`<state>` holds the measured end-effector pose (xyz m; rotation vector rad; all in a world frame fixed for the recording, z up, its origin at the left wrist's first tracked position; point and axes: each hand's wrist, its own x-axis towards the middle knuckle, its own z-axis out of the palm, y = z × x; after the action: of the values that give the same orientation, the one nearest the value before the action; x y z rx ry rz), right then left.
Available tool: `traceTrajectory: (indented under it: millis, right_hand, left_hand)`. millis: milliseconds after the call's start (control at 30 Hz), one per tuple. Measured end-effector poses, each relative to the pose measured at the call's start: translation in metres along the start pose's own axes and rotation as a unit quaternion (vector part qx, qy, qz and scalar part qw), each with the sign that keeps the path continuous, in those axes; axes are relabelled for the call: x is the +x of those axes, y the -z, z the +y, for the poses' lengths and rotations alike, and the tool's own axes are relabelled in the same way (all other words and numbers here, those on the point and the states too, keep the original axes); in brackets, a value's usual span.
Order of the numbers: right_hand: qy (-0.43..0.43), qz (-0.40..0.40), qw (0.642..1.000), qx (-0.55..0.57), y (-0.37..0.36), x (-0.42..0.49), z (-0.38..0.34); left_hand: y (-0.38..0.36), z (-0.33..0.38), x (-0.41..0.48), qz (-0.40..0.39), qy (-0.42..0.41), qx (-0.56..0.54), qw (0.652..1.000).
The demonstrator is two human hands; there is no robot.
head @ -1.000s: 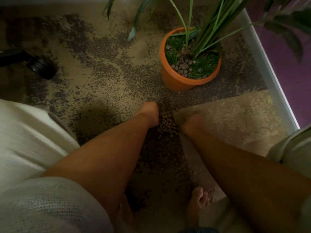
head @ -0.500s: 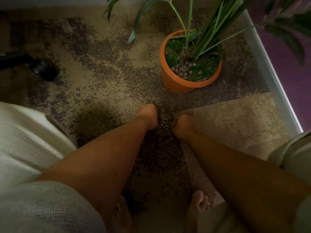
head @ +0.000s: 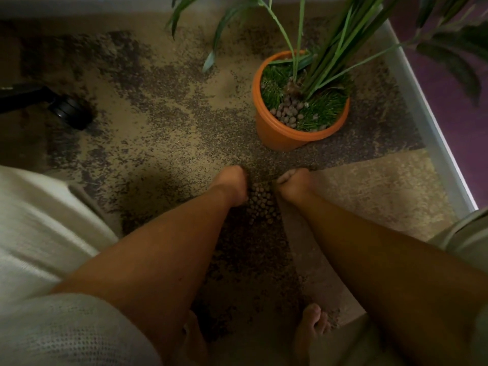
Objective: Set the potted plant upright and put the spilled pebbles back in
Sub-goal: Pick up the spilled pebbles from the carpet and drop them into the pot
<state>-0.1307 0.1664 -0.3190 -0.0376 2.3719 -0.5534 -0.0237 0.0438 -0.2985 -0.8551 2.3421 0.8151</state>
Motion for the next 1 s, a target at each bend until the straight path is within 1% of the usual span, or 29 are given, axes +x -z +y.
traceTrajectory:
  millis: [133, 300, 433, 567, 700, 767, 833, 867, 933, 1000]
  right_hand:
    - [-0.012, 0.019, 1.0, -0.008, 0.002, 0.001, -0.004]
    - [0.005, -0.01, 0.999, -0.05, 0.001, -0.002, -0.013]
    - [0.014, 0.003, 0.997, -0.081, 0.001, -0.002, -0.014]
    - [0.002, -0.01, 0.995, -0.095, 0.005, -0.005, -0.016]
    - [0.012, -0.008, 0.994, -0.111, 0.014, -0.009, -0.024]
    - [0.018, -0.019, 0.993, -0.117, 0.019, -0.01, -0.028]
    - [0.028, -0.027, 0.991, -0.131, 0.026, -0.014, -0.032]
    - [0.038, -0.029, 0.99, -0.136, 0.03, -0.017, -0.032]
    - [0.074, -0.043, 0.982, -0.167, 0.036, -0.026, -0.036]
    - [0.138, -0.068, 0.964, -0.216, 0.042, -0.04, -0.044]
  left_hand:
    - [0.0, -0.001, -0.002, 0.0, 0.003, 0.008, 1.0]
    - [0.0, -0.002, -0.001, 0.002, 0.008, 0.0, 1.0]
    - [0.002, -0.003, -0.002, 0.012, 0.008, -0.006, 1.0]
    - [0.003, -0.006, -0.001, 0.025, 0.028, -0.054, 0.998]
    - [0.011, -0.005, 0.005, 0.06, 0.033, -0.097, 0.993]
    - [0.017, -0.002, 0.008, 0.072, 0.046, -0.142, 0.986]
    - [0.021, 0.003, 0.012, 0.078, 0.057, -0.226, 0.969]
    - [0.023, 0.006, 0.013, 0.083, 0.059, -0.286, 0.953]
    - [0.035, 0.011, 0.016, 0.114, 0.051, -0.401, 0.907]
    - [0.056, 0.014, 0.02, 0.168, 0.047, -0.479, 0.86]
